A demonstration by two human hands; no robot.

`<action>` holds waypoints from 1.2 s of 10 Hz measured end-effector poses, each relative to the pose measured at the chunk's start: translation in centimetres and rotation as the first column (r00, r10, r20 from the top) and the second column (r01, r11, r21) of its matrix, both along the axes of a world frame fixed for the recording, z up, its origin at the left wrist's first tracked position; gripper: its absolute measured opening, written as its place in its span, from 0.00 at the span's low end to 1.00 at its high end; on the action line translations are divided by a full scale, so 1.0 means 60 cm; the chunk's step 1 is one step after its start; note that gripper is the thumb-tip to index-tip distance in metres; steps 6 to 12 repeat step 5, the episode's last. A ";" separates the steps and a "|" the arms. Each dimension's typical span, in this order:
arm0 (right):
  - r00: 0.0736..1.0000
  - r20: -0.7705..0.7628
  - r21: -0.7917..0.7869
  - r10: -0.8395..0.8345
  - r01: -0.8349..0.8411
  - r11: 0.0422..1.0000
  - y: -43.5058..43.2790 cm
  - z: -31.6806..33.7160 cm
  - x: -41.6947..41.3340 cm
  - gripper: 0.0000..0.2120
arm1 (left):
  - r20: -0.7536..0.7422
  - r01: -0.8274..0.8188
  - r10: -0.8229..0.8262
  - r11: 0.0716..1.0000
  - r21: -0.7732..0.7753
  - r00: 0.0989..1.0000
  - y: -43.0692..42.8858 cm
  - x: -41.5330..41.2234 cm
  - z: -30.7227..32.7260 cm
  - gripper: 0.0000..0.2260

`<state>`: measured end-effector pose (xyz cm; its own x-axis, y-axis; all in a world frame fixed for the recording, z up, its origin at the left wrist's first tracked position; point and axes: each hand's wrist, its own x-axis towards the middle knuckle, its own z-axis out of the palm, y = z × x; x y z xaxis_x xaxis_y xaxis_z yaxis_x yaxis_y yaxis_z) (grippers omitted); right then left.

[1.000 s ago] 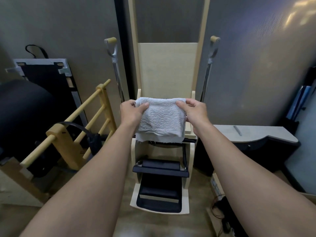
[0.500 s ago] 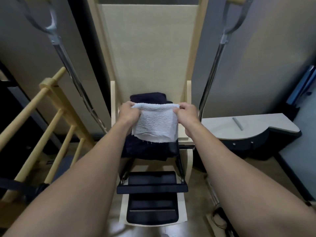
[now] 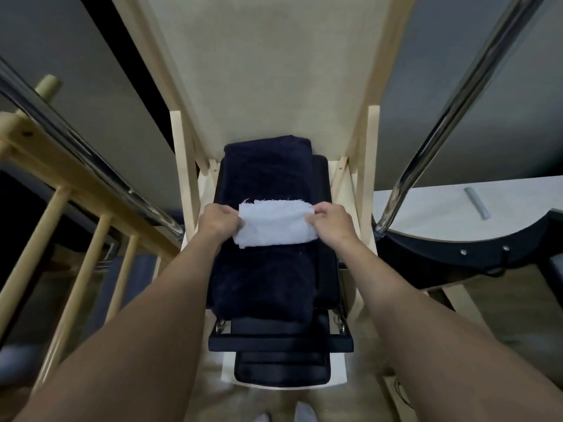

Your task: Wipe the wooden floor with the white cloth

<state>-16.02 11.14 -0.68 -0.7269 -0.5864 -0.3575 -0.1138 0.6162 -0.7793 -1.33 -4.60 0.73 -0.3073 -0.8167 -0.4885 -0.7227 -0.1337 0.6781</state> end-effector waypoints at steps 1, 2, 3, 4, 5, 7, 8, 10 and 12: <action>0.993 -0.107 -0.023 -0.053 0.051 0.998 -0.031 -0.006 -0.016 0.10 | -0.025 -0.005 0.002 0.991 -0.135 1.000 -0.023 -0.020 -0.001 0.08; 0.920 -0.391 0.001 -0.017 0.019 1.000 -0.062 -0.022 -0.023 0.15 | 0.066 0.235 -0.232 0.849 -0.474 0.970 -0.024 -0.040 -0.012 0.09; 0.874 -0.472 0.159 0.114 -0.043 0.986 -0.055 -0.048 -0.004 0.12 | 0.282 0.525 -0.443 0.725 -0.446 0.851 -0.004 -0.034 -0.042 0.08; 0.757 -0.534 0.472 0.376 -0.102 0.876 -0.045 -0.056 0.015 0.15 | 0.529 0.721 -0.505 0.585 -0.371 0.682 0.003 -0.026 -0.062 0.11; 0.796 -0.502 0.435 0.338 -0.105 0.894 -0.046 -0.033 0.023 0.20 | 0.496 0.747 -0.570 0.588 -0.310 0.655 -0.003 -0.021 -0.048 0.13; 0.796 -0.502 0.435 0.338 -0.105 0.894 -0.046 -0.033 0.023 0.20 | 0.496 0.747 -0.570 0.588 -0.310 0.655 -0.003 -0.021 -0.048 0.13; 0.796 -0.502 0.435 0.338 -0.105 0.894 -0.046 -0.033 0.023 0.20 | 0.496 0.747 -0.570 0.588 -0.310 0.655 -0.003 -0.021 -0.048 0.13; 0.796 -0.502 0.435 0.338 -0.105 0.894 -0.046 -0.033 0.023 0.20 | 0.496 0.747 -0.570 0.588 -0.310 0.655 -0.003 -0.021 -0.048 0.13; 0.796 -0.502 0.435 0.338 -0.105 0.894 -0.046 -0.033 0.023 0.20 | 0.496 0.747 -0.570 0.588 -0.310 0.655 -0.003 -0.021 -0.048 0.13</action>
